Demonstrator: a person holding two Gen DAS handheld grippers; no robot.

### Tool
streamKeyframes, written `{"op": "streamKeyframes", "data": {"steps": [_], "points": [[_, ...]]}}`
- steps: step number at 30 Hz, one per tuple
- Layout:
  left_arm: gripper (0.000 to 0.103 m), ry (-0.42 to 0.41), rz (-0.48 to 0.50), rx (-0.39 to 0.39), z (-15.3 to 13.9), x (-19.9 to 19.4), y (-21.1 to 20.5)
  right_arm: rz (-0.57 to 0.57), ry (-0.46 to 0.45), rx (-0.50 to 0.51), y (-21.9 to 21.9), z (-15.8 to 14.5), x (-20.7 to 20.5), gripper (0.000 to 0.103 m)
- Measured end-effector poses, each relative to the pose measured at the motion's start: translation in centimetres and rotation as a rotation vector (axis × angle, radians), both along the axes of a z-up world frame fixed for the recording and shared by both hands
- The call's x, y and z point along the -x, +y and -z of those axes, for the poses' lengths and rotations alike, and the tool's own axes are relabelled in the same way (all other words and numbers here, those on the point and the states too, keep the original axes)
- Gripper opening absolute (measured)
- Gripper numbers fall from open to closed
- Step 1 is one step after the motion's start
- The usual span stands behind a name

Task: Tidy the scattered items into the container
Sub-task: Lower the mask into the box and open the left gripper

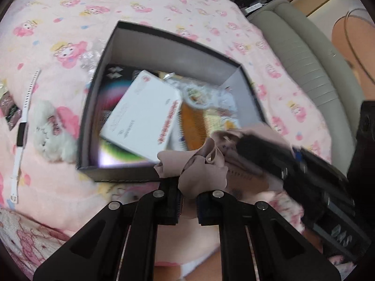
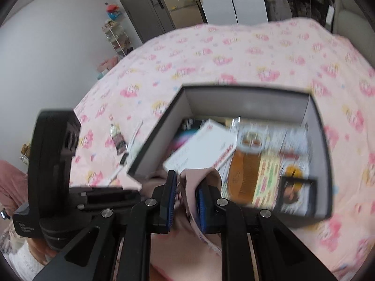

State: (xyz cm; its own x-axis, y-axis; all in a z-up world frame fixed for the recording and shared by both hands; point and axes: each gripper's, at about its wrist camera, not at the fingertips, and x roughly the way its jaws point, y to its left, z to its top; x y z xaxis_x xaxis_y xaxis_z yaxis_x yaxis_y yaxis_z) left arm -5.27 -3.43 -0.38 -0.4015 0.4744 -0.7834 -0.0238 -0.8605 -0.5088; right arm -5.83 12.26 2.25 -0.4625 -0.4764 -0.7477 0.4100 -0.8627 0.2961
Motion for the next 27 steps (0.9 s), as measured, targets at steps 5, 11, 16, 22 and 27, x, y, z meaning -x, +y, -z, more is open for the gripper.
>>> {"op": "streamKeyframes", "data": {"steps": [5, 11, 16, 22, 27], "points": [[0.008, 0.067, -0.009, 0.010, -3.1, 1.6, -0.3, -0.023, 0.047, 0.009, 0.2, -2.6, 2.2, 0.014], [0.008, 0.082, -0.093, 0.077, -3.7, 7.4, -1.4, -0.038, 0.036, 0.002, 0.1, -2.9, 7.0, 0.014], [0.009, 0.005, -0.138, 0.117, -0.3, 13.3, -1.6, 0.034, -0.044, -0.005, 1.2, 1.0, 12.0, 0.015], [0.032, -0.102, -0.186, 0.202, 3.0, 15.6, -1.0, 0.115, -0.208, -0.152, 2.1, 7.0, 14.9, 0.037], [0.050, -0.027, -0.210, 0.198, 1.4, 14.3, -0.9, 0.231, -0.160, -0.130, 4.7, 5.1, 14.4, 0.053]]}}
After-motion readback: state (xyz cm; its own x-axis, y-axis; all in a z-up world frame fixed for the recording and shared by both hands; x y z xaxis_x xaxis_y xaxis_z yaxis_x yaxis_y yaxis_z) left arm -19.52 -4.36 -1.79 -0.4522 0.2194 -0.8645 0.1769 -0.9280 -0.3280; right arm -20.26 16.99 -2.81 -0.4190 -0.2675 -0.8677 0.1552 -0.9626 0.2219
